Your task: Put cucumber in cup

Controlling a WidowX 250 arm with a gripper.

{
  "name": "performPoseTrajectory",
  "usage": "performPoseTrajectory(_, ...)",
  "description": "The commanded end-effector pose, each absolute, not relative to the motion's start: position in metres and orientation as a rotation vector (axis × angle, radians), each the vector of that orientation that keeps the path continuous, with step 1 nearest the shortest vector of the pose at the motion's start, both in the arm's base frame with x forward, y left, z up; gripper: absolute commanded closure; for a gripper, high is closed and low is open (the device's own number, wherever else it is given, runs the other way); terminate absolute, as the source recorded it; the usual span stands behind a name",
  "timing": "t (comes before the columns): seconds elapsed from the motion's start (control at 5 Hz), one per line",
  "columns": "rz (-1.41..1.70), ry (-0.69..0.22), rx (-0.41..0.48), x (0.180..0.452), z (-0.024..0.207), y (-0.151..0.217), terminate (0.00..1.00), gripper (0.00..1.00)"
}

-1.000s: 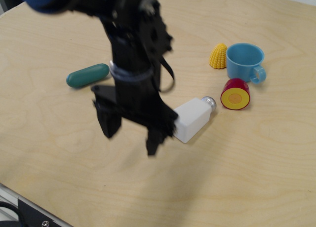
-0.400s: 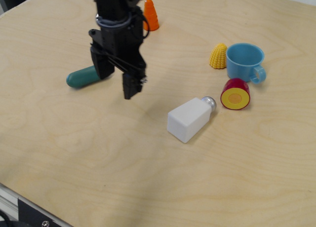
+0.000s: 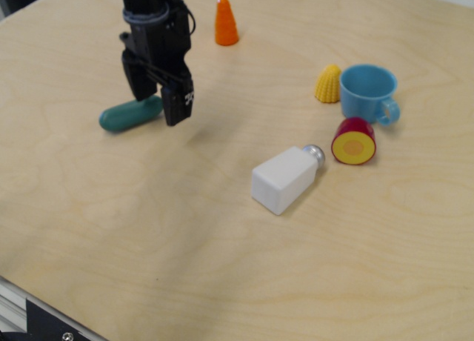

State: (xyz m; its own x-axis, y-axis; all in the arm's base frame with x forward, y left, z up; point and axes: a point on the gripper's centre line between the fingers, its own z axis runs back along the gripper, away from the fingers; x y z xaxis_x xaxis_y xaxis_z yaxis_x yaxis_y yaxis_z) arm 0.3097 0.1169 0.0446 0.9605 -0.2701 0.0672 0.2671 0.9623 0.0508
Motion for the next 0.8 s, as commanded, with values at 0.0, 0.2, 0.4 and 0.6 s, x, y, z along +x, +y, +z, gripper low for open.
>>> performPoseTrajectory(0.0,-0.358,-0.028,0.067,0.306,0.048,0.143,0.0,0.0)
performPoseTrajectory(0.2,-0.388,0.007,0.089,0.301,0.042,0.153,0.0,0.0)
performPoseTrajectory(0.4,-0.436,0.011,0.086,0.304,0.031,0.151,0.0,0.0)
performPoseTrajectory(0.6,-0.455,0.021,0.089,0.306,0.027,0.152,0.0,0.0)
